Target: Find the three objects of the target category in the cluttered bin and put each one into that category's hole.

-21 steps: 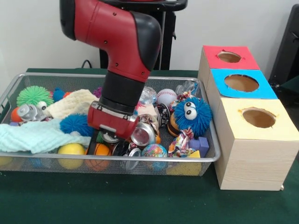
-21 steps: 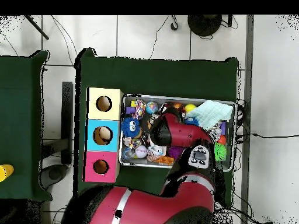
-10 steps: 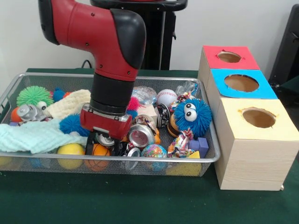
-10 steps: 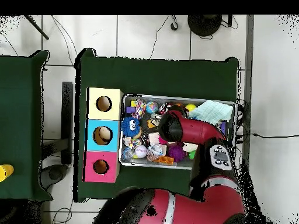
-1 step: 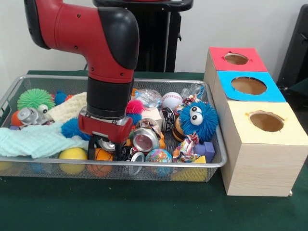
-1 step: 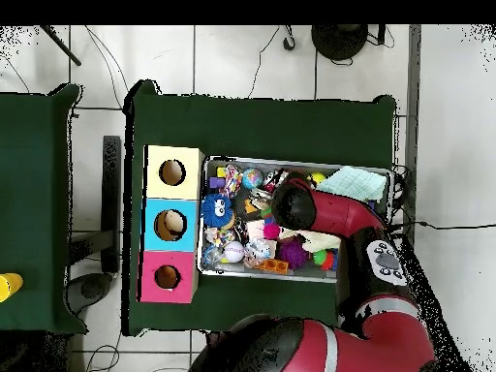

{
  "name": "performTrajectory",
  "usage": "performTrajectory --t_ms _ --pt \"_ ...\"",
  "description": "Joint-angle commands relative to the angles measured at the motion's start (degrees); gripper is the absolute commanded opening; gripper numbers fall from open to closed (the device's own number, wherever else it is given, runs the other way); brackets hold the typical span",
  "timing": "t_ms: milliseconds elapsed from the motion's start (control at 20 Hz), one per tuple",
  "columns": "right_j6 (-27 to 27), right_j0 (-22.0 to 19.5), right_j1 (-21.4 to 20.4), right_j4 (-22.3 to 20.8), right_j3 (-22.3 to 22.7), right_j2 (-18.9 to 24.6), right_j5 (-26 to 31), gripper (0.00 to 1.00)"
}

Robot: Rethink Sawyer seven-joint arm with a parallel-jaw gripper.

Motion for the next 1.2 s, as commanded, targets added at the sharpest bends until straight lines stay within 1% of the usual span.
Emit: performTrajectory --t_ms 50,200,350,650,900,1050,1200 --pt "-4.6 -2.2 10.2 -3.0 6.5 12.8 9.5 1.0" --pt "-3.8 -2.5 9.7 -2.6 7.8 13.5 9.7 1.0" --pt "-1.5 -1.6 8.1 -1.4 9.5 12.7 10.8 1.0" --pt "1.3 -1.6 6.4 1.3 13.0 12.7 13.5 1.0" --pt "5.7 0.9 3.7 3.2 16.0 10.1 12.1 1.0" --pt "6.4 1.7 2.6 4.6 17.0 9.1 13.4 1.0" --pt "5.5 1.4 2.1 5.4 17.8 9.4 14.2 1.0"
